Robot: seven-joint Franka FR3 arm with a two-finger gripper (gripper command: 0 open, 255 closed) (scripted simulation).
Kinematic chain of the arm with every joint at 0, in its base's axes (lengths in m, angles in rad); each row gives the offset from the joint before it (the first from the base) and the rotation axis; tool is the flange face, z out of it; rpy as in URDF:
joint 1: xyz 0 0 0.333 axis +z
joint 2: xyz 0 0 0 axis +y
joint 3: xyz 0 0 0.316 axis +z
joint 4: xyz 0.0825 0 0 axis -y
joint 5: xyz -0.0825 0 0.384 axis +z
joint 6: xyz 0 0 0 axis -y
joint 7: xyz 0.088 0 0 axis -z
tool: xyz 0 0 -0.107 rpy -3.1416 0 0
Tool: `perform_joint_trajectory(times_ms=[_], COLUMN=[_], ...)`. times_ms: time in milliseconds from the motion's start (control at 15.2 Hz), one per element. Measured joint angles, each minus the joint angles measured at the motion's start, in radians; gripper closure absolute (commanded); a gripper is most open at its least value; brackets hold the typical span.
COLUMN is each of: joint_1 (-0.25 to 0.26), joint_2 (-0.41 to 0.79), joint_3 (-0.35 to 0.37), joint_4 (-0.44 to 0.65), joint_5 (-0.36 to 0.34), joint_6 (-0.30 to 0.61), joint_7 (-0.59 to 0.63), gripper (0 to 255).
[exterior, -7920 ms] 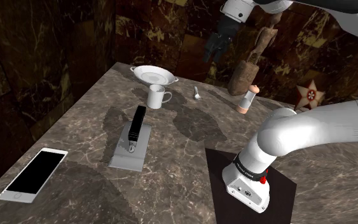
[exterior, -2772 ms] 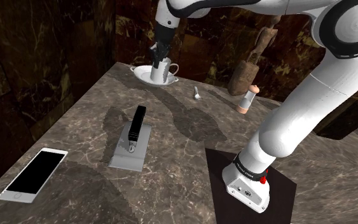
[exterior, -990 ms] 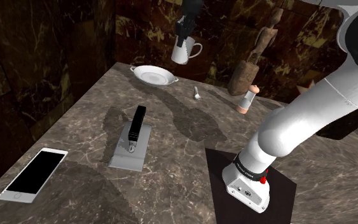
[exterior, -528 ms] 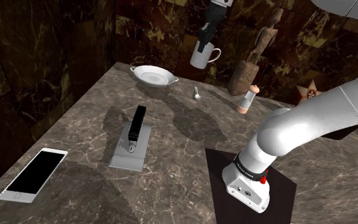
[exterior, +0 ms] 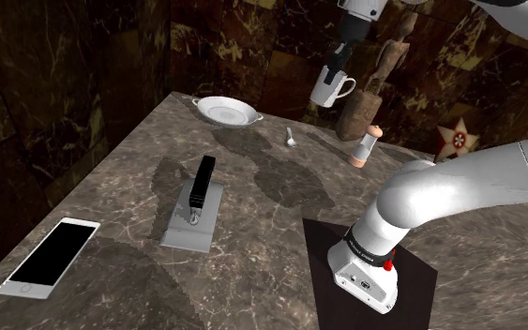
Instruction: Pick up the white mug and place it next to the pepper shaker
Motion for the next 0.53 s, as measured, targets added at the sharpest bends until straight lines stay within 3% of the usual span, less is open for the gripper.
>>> perform_joint_trajectory(times_ms=[528], joint_1=[-0.068], joint_2=[-0.134], joint_3=[-0.139], joint_4=[-0.059], joint_5=[-0.103], joint_6=[-0.061], joint_7=[-0.168], gripper=[255])
